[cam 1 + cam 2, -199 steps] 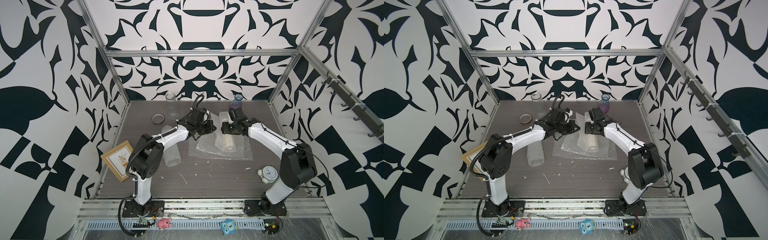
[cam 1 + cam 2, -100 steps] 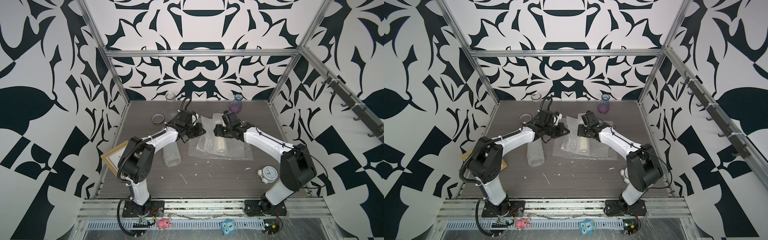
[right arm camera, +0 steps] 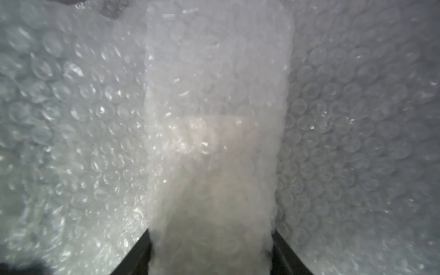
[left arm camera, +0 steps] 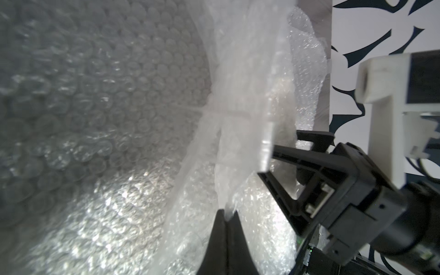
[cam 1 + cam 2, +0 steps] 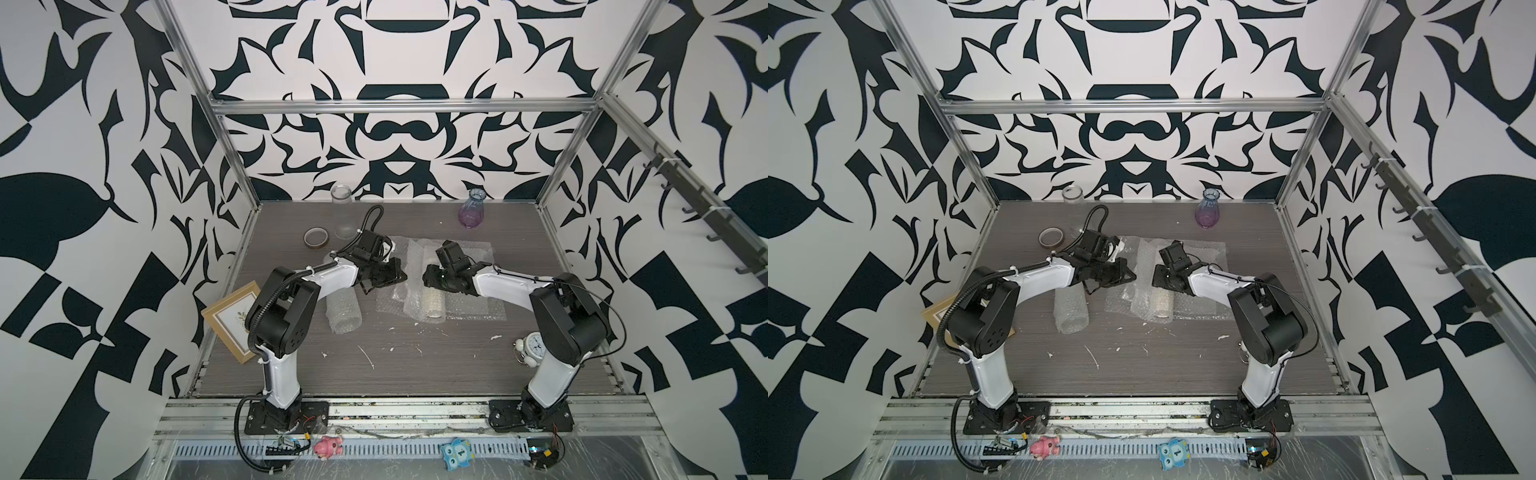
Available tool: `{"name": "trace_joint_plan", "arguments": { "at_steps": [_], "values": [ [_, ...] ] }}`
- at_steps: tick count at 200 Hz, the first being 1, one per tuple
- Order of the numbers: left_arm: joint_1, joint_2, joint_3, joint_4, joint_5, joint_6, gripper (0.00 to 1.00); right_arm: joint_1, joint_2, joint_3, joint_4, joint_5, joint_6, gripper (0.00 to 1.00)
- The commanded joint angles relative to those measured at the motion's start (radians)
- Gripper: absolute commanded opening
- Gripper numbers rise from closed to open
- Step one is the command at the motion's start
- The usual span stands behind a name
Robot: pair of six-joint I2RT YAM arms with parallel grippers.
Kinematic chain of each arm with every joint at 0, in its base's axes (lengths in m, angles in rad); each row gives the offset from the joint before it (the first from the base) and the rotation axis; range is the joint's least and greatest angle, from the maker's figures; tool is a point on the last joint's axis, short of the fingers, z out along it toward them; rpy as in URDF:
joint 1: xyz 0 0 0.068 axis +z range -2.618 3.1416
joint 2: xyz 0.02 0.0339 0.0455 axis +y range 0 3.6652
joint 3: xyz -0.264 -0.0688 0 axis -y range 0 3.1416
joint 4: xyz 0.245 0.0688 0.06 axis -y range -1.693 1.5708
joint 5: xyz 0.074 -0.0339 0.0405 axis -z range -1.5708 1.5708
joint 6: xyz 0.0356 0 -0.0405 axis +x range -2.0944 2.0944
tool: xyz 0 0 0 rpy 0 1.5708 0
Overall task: Unwrap the vase from the bubble wrap
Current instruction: Unwrap the bubble wrap.
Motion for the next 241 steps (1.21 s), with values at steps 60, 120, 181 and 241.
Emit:
{"name": "trace_joint_plan", "arguments": {
  "at_steps": [60,120,181,241],
  "values": [
    [0.009,0.055,0.002,-0.012,-0.065,0.008,0.0,0.002,0.016,0.138,-0.162,0.076,-0.151,0.72],
    [0.009,0.075,0.032,-0.051,-0.092,-0.013,0.0,0.002,-0.028,0.138,-0.203,0.087,-0.19,0.75],
    [0.008,0.074,0.018,-0.031,-0.109,-0.054,0.0,-0.058,-0.139,0.077,-0.302,0.234,-0.269,0.77],
    [0.008,0.005,0.03,-0.076,-0.104,-0.059,0.5,-0.134,-0.355,-0.036,-0.322,0.319,-0.262,0.76]
  ]
}}
